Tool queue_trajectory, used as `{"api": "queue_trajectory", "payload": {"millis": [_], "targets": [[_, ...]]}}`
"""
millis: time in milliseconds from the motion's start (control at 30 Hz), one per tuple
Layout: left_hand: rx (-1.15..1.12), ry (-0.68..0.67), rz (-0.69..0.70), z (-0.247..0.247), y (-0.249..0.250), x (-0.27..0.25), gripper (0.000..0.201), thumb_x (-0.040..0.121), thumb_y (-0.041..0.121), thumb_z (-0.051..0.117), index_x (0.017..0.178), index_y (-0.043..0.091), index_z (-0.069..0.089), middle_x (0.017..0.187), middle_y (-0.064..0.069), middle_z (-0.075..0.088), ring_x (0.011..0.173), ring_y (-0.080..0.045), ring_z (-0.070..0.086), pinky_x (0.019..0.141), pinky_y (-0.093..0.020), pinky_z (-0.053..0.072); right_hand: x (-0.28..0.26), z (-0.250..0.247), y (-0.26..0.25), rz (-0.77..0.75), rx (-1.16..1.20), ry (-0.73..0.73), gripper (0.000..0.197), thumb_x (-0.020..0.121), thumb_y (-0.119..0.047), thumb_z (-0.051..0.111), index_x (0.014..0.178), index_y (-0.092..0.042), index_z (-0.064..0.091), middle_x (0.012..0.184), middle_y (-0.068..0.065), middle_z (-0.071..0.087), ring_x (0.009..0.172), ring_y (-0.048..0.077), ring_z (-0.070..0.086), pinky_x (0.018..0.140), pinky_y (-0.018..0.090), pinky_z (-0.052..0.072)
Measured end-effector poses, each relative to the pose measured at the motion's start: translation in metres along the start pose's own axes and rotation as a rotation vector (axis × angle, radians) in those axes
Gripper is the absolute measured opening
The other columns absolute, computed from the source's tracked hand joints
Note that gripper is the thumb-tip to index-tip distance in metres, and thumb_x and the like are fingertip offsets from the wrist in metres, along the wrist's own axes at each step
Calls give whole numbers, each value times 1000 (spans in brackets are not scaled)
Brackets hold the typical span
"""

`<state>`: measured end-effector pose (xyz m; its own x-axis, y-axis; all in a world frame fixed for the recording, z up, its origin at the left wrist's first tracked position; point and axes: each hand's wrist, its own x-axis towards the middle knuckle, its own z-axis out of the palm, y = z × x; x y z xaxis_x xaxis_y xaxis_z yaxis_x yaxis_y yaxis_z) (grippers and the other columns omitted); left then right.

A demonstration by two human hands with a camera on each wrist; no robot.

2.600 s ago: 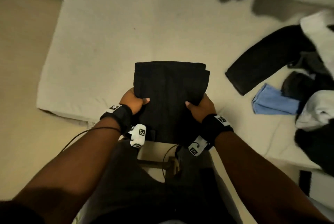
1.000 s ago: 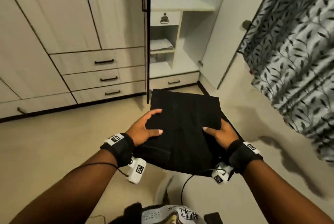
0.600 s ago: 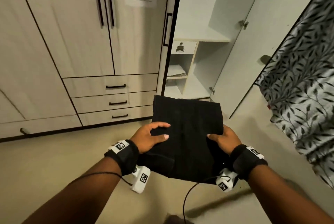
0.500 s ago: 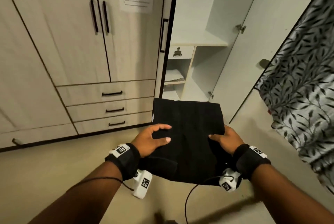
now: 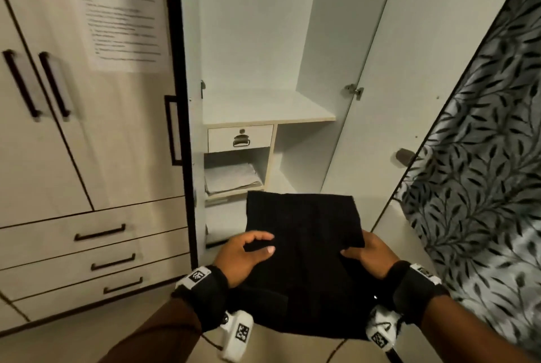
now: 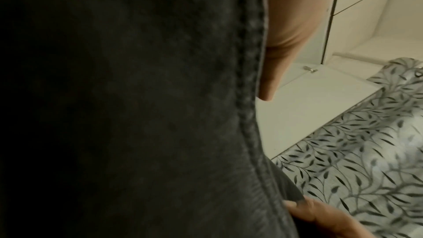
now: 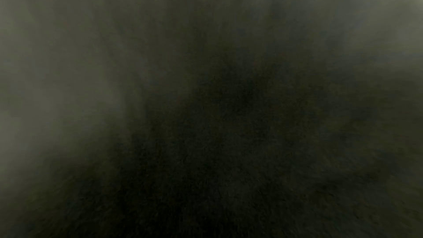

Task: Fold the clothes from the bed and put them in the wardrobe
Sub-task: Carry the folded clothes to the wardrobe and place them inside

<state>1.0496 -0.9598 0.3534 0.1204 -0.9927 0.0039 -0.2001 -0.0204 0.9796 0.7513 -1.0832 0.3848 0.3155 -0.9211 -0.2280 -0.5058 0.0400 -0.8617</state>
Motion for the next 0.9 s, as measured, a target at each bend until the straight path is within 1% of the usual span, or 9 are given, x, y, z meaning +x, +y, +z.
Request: {"api": "queue_trajectory", "payload": {"millis": [133,233,367,533,600,667,733,833,900], "targets": [[-78,32,-53,18,6,77,20,88,19,78,104,32,76,109,11,75,104,1,68,97,-23,50,68,-35,-6,19,-9,66,36,85,-3,73,119,-14,69,106,-2,77,99,19,73,99,42,54],[-135,45,-69,26,9,144,18,87,20,79,101,31,78,108,5,77,104,-9,71,99,-32,54,123,-59,-16,17,-39,68,38,86,-9,74,122,-18,68,109,-4,75,101,17,70,93,33,52],[-135,61,-59,28,12,231,16,87,18,79,100,28,79,105,3,77,105,-15,71,104,-38,52,199,-83,-26,11,-87,88,41,84,-13,76,124,-18,68,113,-2,74,104,20,69,100,38,51],[-156,78,-19,18,17,352,14,89,14,76,98,25,77,103,0,76,105,-19,71,100,-33,54,300,-108,-51,-7,-103,122,44,84,-18,76,127,-19,67,115,-3,74,106,20,69,101,38,50],[-127,74,1,9,23,397,13,89,17,76,98,27,77,104,2,76,106,-18,71,96,-29,55,339,-118,-67,-19,-117,133,47,80,-23,76,126,-21,68,114,-5,74,104,19,69,103,41,50],[-97,84,29,-2,31,445,13,88,23,78,97,32,79,106,4,77,105,-15,71,98,-32,55,383,-131,-89,-40,-133,136,46,79,-24,76,124,-23,68,113,-6,75,103,17,70,104,43,50],[-67,112,59,-11,39,486,15,88,23,78,97,34,78,106,6,76,105,-12,70,97,-32,55,425,-145,-115,-59,-162,134,41,85,-23,74,125,-22,67,114,-6,73,100,15,68,96,36,52],[49,171,154,-25,59,539,28,90,13,74,100,40,73,107,10,74,101,2,67,90,-15,50,478,-167,-160,-130,-202,134,35,91,-24,70,126,-22,65,112,-5,71,96,10,65,78,24,46],[99,230,227,-38,77,584,35,91,3,69,103,35,71,105,14,70,97,13,63,88,-8,44,526,-185,-193,-208,-189,150,33,94,-22,67,126,-23,65,113,-4,71,101,15,66,84,27,46]]}}
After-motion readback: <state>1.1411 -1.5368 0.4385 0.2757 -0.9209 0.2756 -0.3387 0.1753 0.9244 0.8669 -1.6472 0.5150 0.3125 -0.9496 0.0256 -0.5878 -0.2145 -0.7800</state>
